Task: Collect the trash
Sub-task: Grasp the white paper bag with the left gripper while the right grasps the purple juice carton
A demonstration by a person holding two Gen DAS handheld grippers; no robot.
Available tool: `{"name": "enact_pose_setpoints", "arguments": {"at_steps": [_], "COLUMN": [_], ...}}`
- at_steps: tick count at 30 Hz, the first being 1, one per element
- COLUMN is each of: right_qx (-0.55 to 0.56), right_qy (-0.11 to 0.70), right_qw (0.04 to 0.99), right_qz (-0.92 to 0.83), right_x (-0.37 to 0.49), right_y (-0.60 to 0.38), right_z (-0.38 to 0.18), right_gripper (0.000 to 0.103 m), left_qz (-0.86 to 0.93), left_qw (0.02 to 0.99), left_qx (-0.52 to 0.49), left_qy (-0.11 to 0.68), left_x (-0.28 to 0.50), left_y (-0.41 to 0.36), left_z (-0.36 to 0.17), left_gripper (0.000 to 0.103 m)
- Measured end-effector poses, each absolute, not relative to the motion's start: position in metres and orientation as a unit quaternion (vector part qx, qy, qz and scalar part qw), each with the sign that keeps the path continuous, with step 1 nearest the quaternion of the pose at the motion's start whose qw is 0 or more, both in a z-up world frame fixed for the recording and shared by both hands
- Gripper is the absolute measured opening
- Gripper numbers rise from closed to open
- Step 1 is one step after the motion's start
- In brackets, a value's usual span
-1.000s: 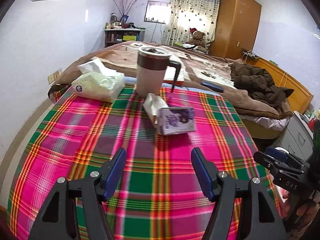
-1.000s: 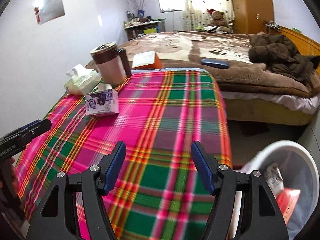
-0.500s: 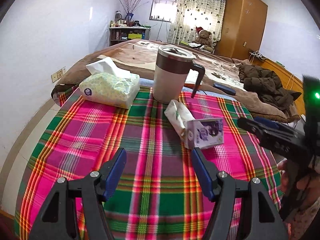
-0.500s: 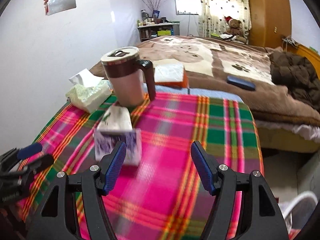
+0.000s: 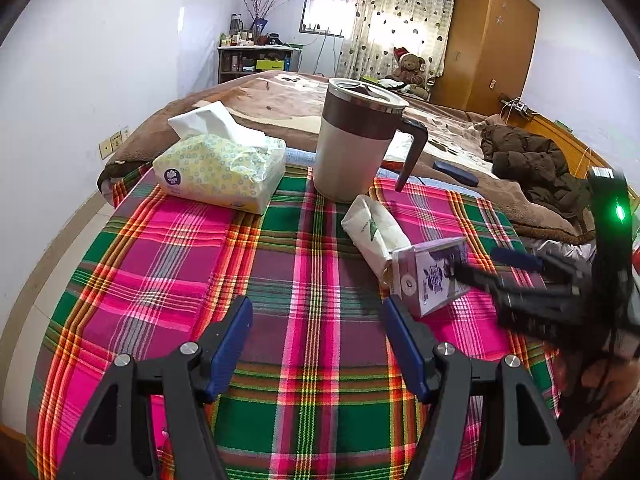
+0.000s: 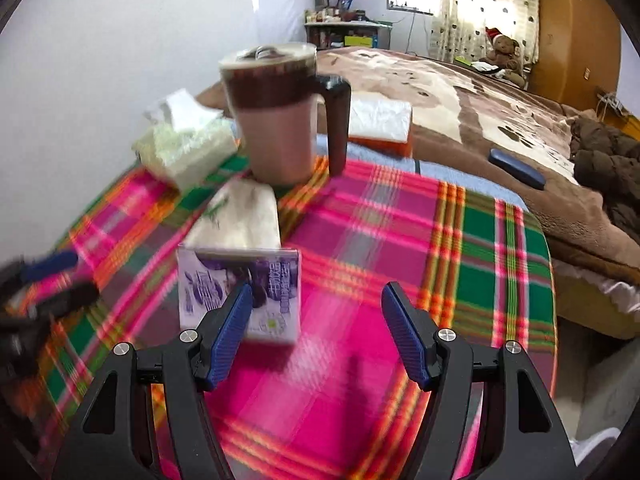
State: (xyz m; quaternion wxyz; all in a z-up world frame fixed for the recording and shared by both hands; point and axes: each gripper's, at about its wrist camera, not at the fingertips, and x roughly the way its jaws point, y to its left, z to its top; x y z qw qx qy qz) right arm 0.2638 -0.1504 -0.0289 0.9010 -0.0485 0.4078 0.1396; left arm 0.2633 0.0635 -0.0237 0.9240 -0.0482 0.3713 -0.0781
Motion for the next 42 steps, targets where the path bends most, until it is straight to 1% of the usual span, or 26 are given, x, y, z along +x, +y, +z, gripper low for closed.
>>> {"name": "enact_pose_setpoints", "arguments": {"at_steps": [3,6,8,12,16,20,28,36,39,42], "right_qx": [-0.051,-0.023,-0.001,0.024,-0.015,-0.053,-0.050,-0.039,-0.049,-0.085], "right_qy": [0.420,0.393,0.378,0.384,0.423,0.430,0.433,0.442,0.450,0.457], "right_qw": [0.893,0.908,0.914,0.911,0.895,0.887,0.879,0.864,0.859,0.860], "right_qz": [0.154,0.145,0.145,0.150,0.145,0.159,0.195,0.237,0.239,0.212], "right_x": [0.252,0.247,0.253,0.275,0.296,0.286,0.260,0.248,0.242,0.237], "right_y": [-0.153,-0.156,-0.152,-0.136,-0.122,-0.127,-0.154,-0.165,-0.168,-0.170], "right_z": [-0.031,-0.015,-0.004,0.002,-0.013,-0.017,-0.012,-0.021,-0.026,-0.033], "right_gripper": [0.069,0.069,0.069,0.069,0.069,0.069,0.069,0.069,0.069,0.069], "left_qz": [-0.078,-0.078,-0.076,-0.073,-0.077,-0.078,-0.106,-0.127,-0.149,-0.159], "left_qw": [0.924,0.924,0.924,0.924,0.921,0.921,0.916,0.898,0.887,0.883], "left_qx": [-0.047,-0.048,-0.047,-0.044,-0.061,-0.055,-0.061,-0.057,-0.050,-0.052], "left_qy": [0.372,0.372,0.372,0.373,0.376,0.378,0.381,0.417,0.433,0.439], "left_x": [0.263,0.263,0.263,0.266,0.278,0.292,0.327,0.365,0.370,0.372], "left_y": [0.062,0.061,0.061,0.062,0.067,0.065,0.047,0.031,0.023,0.022], "left_z": [-0.025,-0.024,-0.023,-0.023,-0.023,-0.024,-0.025,-0.040,-0.047,-0.051], "left_gripper": [0.069,0.069,0.069,0.069,0.070,0.071,0.071,0.071,0.071,0.071]}}
